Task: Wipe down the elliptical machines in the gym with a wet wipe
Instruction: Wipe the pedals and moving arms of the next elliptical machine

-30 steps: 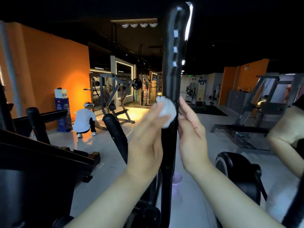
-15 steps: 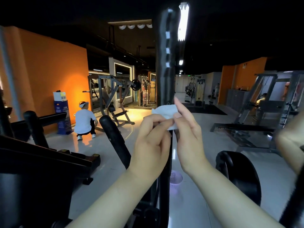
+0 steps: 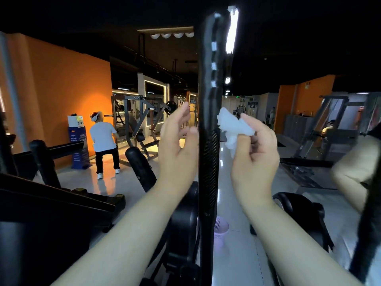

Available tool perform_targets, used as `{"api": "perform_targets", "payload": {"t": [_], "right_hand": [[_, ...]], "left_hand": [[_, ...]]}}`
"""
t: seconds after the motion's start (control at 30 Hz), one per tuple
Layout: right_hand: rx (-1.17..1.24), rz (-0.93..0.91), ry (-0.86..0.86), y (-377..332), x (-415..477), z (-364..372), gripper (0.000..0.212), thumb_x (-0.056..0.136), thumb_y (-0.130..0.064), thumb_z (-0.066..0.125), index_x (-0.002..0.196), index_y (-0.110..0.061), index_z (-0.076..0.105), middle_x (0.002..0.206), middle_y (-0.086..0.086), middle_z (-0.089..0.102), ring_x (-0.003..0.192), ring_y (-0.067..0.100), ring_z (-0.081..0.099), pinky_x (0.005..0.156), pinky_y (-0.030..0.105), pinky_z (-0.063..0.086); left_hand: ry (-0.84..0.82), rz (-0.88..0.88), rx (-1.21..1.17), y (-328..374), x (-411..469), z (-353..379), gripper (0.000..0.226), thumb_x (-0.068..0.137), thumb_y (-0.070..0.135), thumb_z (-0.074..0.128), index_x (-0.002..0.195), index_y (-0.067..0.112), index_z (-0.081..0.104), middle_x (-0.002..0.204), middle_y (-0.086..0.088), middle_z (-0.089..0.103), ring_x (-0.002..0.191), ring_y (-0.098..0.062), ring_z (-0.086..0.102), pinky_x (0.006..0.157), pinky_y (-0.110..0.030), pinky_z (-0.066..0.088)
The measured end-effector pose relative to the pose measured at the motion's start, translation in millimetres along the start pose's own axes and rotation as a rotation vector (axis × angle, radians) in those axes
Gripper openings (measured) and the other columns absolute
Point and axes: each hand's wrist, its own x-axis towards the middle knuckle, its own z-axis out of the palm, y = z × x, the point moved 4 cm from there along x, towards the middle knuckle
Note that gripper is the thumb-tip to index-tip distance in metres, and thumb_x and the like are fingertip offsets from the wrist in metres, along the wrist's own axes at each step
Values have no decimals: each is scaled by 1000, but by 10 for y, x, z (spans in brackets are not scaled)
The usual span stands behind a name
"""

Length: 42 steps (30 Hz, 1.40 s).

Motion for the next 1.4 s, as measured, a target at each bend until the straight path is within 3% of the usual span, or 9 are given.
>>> {"api": "perform_targets", "payload": {"t": [0.07,0.27,0.43,0.6,0.83,0.97,1.13,1.27,1.4], "right_hand": [[-138,-144,-114,-56,-11,97,34,99,5,53,127,-8,67,120,2,51,105,-6,53,88,9,43],[-282,-462,-208,-26,-211,160,31,97,-5,64,126,7,65,128,18,51,121,19,51,102,28,44],[-265,-432,-153,-136,-108,169,17,94,7,64,109,6,71,121,16,57,117,8,51,102,19,41],[-383,-492,-249,-103,-244,176,27,98,0,52,118,5,69,121,16,60,112,34,59,100,32,47],[-384,-429,-219,-118,-69,102,24,97,2,56,116,1,70,117,12,59,109,29,57,95,32,47],[-453,-524,-429,-36,-385,192,29,91,7,55,114,0,72,114,12,63,107,27,59,96,27,44],[-427,-466,-254,-145,-195,86,29,97,1,55,122,2,69,116,14,60,107,30,57,97,24,41],[-537,-551,-358,-161,-322,183,27,96,1,57,120,3,69,117,13,63,106,31,58,98,16,34],[-478,-517,-301,-131,-196,91,28,96,3,54,119,0,70,122,13,62,111,33,59,102,18,36]], "left_hand": [[-82,-224,-182,-27,172,67,44,106,20,49,149,22,46,145,2,57,134,-9,54,118,-42,40],[-196,-301,-311,-58,290,158,33,108,24,46,134,12,63,129,-8,68,125,-29,61,114,-50,43],[-188,-298,-352,-43,234,200,31,109,17,43,131,10,63,115,1,72,111,-13,64,103,-32,49],[-160,-297,-383,-59,210,193,34,108,16,45,138,11,60,125,-1,71,117,-15,64,108,-34,49],[-234,-231,-370,-53,185,182,37,108,11,46,144,12,54,131,0,69,125,-16,62,110,-34,47],[-206,-239,-351,-66,205,143,39,105,10,50,144,15,54,140,5,63,134,-11,56,117,-34,39],[-210,-236,-338,-68,192,140,40,106,8,49,145,10,54,137,-1,66,129,-14,60,112,-32,46],[-203,-267,-356,-79,177,138,41,106,10,49,146,15,54,139,4,65,128,-10,60,94,-23,54],[-220,-241,-380,-47,177,143,40,107,6,46,146,12,52,135,1,66,128,-13,60,103,-25,50]]}}
